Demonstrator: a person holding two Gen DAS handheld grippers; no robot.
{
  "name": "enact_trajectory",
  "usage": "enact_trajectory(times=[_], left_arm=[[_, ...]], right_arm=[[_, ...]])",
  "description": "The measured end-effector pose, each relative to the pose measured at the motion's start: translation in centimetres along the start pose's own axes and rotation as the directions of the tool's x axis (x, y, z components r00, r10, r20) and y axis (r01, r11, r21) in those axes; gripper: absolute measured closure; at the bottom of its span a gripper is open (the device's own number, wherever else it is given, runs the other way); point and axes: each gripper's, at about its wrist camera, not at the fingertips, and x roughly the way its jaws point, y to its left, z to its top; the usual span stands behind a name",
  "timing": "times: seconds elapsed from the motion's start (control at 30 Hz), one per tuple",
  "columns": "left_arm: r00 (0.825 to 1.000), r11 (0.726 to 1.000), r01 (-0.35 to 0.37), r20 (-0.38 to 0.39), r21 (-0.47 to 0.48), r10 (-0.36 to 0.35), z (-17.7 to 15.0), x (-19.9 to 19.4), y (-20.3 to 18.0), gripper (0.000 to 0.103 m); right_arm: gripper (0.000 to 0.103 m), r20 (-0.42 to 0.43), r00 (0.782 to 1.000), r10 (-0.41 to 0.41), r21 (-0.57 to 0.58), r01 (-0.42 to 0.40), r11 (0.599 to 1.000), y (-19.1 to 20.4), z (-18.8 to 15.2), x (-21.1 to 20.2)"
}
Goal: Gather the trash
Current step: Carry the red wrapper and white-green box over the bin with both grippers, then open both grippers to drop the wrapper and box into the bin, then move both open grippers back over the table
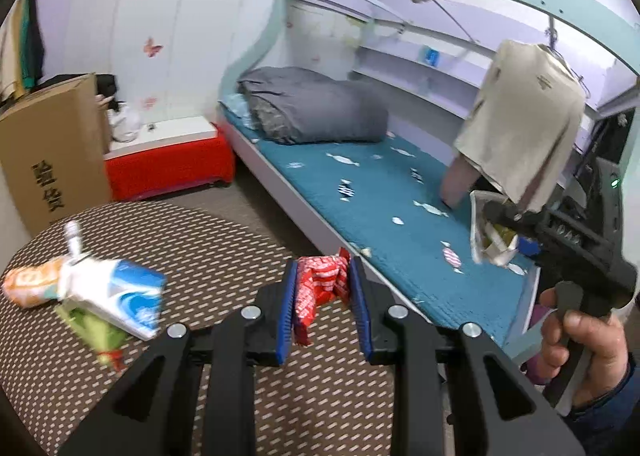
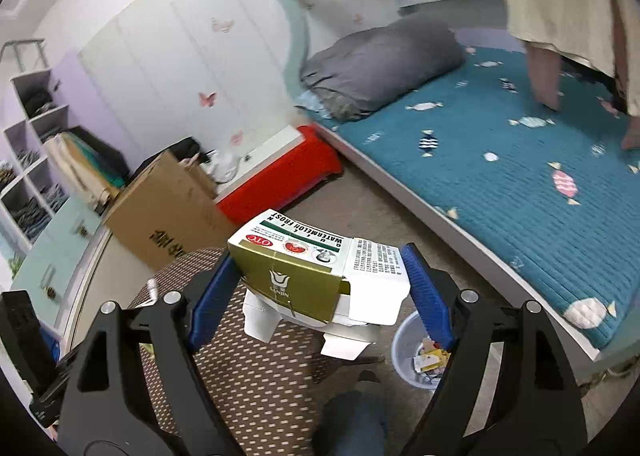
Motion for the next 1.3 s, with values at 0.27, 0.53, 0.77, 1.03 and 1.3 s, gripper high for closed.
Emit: enact_trajectory(times=[0.27,0.53,0.77,1.03,1.3], left_arm=[[0.993,0.997,0.078,-0.091,0.019,-0.076,0.9,6.5,-4.7,0.078],[0.964,0.994,0.092,-0.256,0.051,-0.076,0.3,15.3,-8.1,0.078],[0.9,0.993,0.083,-0.434,0.084,-0.038,-1.9,22.9,-9.2,0.078],[0.834,0.99,0.076,-0.551,0.122,0.004,-3.2,27.8,-10.0,0.059],[0.831,0.988,0.038,-0.554,0.149,0.051,-2.6,28.1,-9.9,0.016]], right_arm=[[0.024,-0.079,0.997,-0.023,0.164,0.036,0.986,-7.0,-0.4,4.0],[0.023,-0.187,0.981,-0.054,0.255,0.101,0.962,-11.9,-2.2,9.8],[0.023,-0.262,0.964,-0.037,0.348,0.13,0.928,-15.2,-4.2,14.1],[0.015,-0.332,0.943,-0.033,0.425,0.181,0.887,-18.1,-6.0,17.6],[0.006,-0.356,0.932,-0.063,0.438,0.226,0.87,-18.9,-6.8,17.6]])
